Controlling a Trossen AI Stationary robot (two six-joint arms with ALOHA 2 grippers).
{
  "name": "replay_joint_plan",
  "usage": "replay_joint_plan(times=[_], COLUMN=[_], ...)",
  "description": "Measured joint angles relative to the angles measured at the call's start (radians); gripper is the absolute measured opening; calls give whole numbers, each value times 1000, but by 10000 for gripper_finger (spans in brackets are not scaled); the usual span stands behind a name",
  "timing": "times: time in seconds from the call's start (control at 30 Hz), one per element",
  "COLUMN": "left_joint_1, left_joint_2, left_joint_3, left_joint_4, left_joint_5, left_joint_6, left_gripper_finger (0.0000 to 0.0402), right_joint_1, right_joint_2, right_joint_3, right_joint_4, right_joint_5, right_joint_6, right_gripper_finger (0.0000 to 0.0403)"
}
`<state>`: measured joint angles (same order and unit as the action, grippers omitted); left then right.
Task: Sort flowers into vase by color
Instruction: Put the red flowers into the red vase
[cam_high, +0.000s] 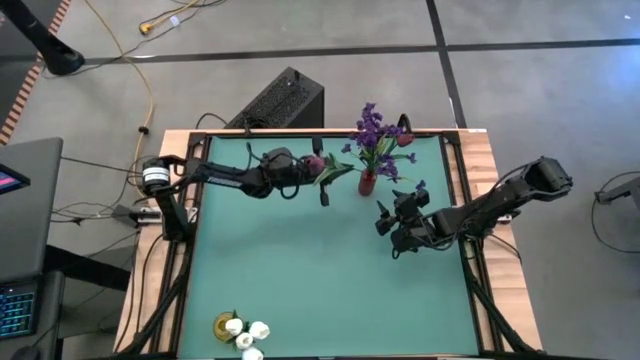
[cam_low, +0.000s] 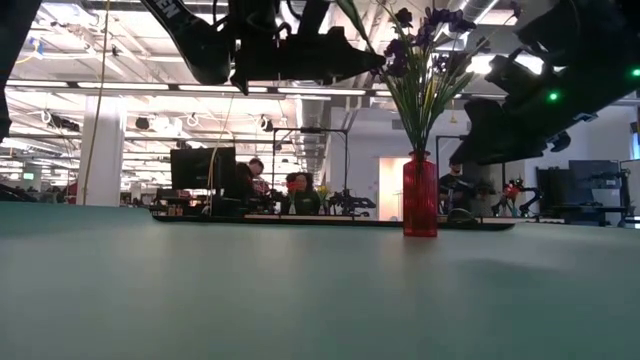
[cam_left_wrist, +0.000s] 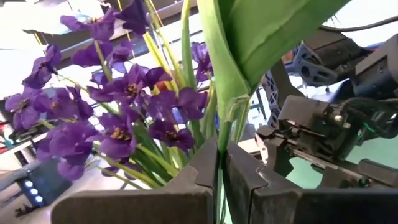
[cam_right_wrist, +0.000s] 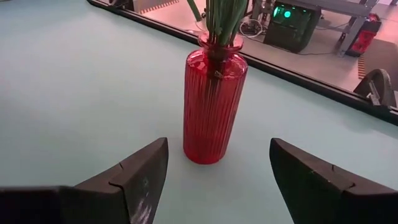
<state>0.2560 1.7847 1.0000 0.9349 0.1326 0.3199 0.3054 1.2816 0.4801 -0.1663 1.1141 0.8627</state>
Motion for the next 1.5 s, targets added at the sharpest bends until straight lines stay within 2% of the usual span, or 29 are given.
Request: replay_joint_plan(times=[0.73,0.93,1.23,1.37,1.5], left_joint_1=[13,13,13,13,13], left_joint_2=[18,18,38,89,88], left_joint_3=[3,3,10,40,38], left_joint_4=[10,17,43,46,30], left_joint_5=[13,13,13,7,-9], left_joint_6=[-36,-53,-55,-60,-46], left_gripper_finger=[0,0,0,0,0], right_joint_1=[0,-21,-88,-116,-120], right_joint_2=[0,0,0,-1,-1], right_joint_3=[0,0,0,1,1], right_joint_4=[33,84,199,212,207], right_joint_5=[7,9,-4,-43,-54], right_joint_6=[-12,-72,-288,-298,-299], right_gripper_finger=[306,306,306,306,306])
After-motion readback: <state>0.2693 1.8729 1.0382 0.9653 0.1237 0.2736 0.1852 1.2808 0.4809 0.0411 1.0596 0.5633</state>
